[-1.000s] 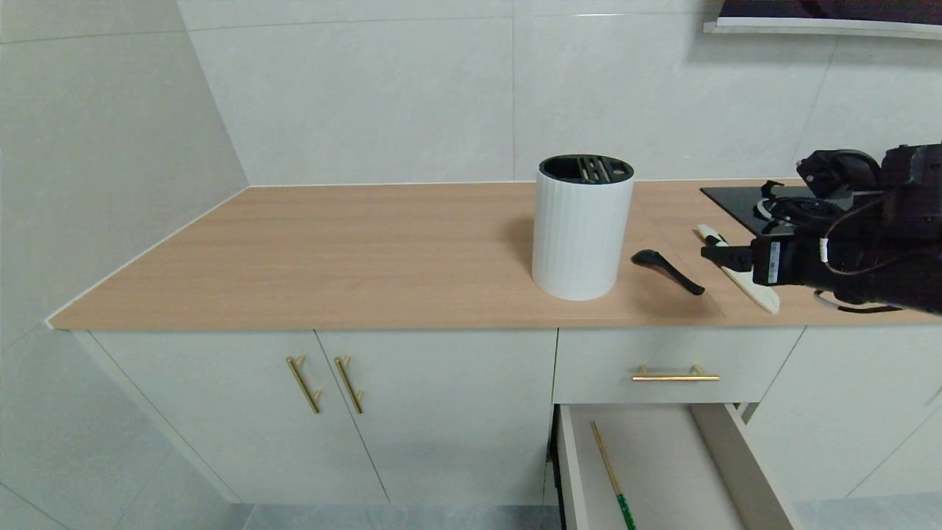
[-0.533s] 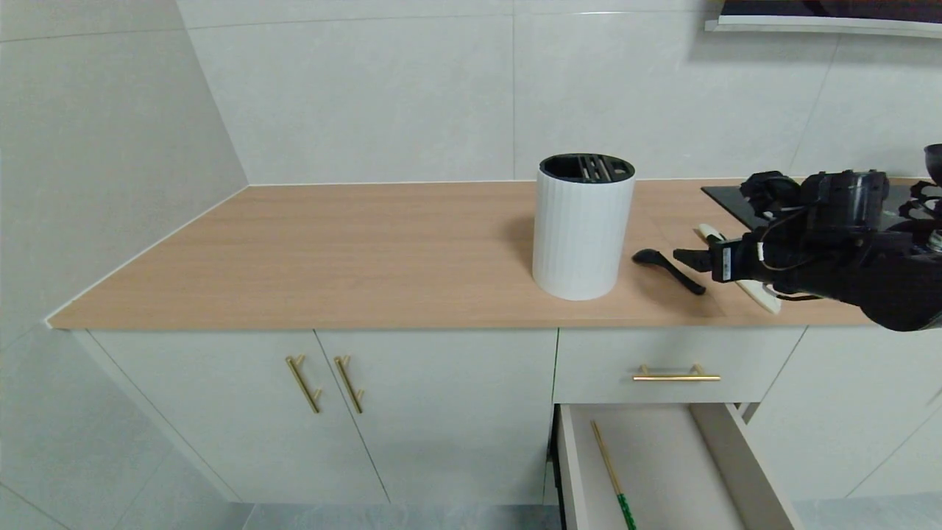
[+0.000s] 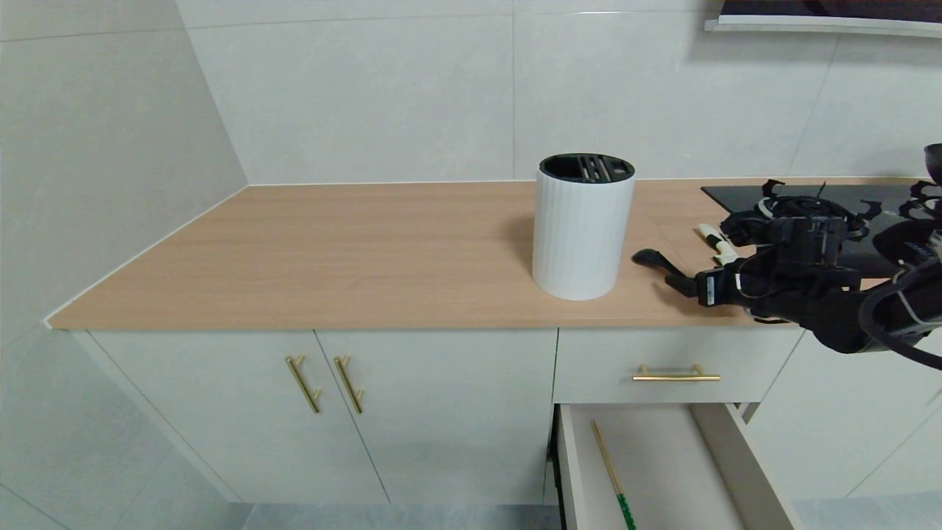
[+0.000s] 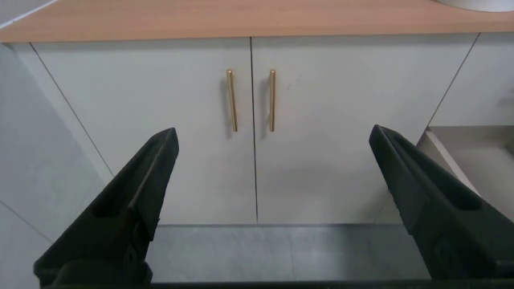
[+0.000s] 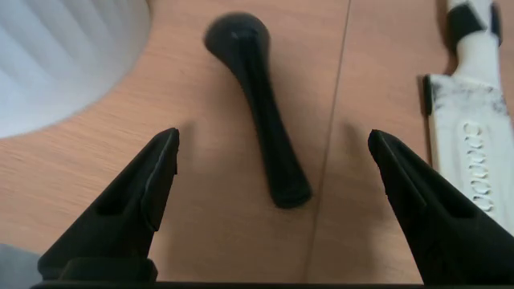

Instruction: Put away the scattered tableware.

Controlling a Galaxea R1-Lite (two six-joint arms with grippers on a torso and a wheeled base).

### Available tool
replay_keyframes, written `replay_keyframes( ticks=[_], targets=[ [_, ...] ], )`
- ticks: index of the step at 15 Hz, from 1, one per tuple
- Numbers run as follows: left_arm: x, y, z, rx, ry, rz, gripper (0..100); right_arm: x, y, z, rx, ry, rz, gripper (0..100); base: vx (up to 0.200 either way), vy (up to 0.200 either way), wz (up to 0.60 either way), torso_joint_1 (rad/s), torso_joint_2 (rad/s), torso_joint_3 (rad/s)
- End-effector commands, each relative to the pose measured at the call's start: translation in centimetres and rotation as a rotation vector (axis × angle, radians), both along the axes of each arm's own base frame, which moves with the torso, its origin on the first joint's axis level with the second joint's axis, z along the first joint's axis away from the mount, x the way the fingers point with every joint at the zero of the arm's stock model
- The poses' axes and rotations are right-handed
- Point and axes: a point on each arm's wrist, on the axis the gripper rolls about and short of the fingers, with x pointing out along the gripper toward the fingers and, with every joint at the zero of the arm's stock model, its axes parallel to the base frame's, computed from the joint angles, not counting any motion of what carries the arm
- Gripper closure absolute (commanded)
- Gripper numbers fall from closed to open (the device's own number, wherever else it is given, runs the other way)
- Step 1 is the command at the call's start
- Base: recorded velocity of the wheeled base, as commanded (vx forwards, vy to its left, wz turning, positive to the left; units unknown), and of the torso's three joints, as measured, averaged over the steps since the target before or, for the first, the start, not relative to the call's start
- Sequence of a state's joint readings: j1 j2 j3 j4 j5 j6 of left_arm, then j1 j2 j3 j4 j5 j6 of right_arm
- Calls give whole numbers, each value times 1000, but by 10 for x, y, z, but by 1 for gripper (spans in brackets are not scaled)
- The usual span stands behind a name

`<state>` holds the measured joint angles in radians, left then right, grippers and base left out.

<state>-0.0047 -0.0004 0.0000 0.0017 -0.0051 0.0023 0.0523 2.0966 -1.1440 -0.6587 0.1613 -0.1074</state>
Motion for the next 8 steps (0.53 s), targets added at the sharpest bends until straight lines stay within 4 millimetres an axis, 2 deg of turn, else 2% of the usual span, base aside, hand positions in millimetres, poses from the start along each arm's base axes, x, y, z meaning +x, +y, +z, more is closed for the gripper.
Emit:
replay_keyframes(
  ticks=[1,8],
  targets=[
    [0,0,0,-1,0,1,0,3,-4,-6,3,12,-6,0,0,0,0,0,0,0],
    [0,0,0,1,0,1,0,5,-4,-8,4,18,-3,0,0,0,0,0,0,0]
  ],
)
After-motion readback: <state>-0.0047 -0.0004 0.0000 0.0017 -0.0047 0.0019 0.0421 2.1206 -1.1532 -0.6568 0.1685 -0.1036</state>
